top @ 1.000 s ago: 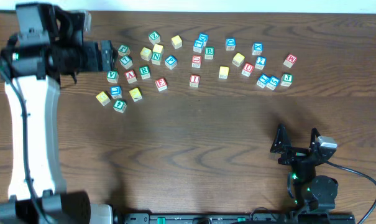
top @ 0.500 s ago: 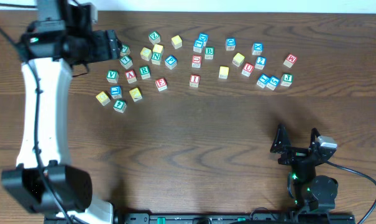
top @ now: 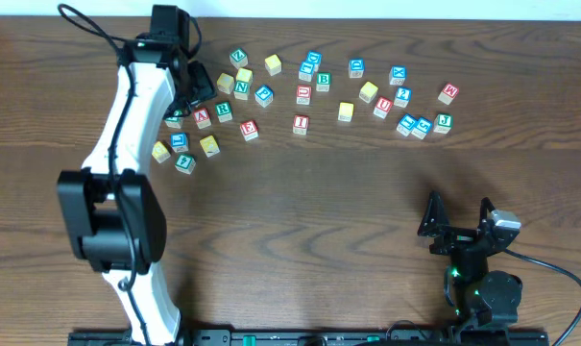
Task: Spell out AI2
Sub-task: 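Reach the left gripper over the red A block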
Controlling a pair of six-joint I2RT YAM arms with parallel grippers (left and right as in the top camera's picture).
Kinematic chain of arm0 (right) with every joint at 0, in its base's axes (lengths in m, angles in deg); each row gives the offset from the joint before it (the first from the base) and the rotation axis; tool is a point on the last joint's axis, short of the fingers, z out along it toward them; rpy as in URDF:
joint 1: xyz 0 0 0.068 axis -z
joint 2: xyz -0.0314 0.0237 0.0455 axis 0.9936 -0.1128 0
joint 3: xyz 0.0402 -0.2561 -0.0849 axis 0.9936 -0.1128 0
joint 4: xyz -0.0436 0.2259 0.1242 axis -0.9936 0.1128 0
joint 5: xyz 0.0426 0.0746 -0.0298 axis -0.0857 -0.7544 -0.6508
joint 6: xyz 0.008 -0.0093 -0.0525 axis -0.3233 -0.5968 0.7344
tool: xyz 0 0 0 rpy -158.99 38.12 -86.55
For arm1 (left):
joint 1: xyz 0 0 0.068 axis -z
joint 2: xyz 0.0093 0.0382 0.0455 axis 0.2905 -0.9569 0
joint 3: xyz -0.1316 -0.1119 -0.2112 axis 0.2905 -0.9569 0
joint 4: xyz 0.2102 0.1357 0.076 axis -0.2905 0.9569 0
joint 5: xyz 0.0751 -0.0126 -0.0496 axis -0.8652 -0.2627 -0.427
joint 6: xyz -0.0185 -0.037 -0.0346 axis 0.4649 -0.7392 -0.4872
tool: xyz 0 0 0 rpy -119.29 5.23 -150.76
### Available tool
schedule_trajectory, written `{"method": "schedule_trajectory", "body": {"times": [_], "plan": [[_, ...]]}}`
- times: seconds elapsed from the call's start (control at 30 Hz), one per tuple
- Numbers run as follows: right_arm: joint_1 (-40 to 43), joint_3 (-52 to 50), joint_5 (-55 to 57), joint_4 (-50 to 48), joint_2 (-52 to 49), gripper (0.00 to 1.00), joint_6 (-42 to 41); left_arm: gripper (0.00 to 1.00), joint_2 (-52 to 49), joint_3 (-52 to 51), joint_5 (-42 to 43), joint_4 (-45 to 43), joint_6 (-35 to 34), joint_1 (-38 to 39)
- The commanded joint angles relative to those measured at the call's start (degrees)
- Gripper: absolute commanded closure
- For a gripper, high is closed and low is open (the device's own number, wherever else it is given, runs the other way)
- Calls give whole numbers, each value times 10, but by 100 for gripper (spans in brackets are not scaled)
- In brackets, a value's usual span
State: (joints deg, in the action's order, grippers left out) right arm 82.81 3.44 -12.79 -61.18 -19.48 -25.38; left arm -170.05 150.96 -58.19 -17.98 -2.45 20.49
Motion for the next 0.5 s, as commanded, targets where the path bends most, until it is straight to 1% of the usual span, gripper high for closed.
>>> {"method": "schedule_trajectory", "body": {"times": [0.0, 0.3, 0.47], "plan": [[6, -1, 0, 2, 1, 1, 7, 35, -30, 10, -12, -13, -21, 0], [6, -1, 0, 2, 1, 1, 7, 39, -81, 10, -12, -33, -23, 5], [6, -1, 0, 2, 1, 1, 7, 39, -95, 10, -12, -45, -25, 5]]}}
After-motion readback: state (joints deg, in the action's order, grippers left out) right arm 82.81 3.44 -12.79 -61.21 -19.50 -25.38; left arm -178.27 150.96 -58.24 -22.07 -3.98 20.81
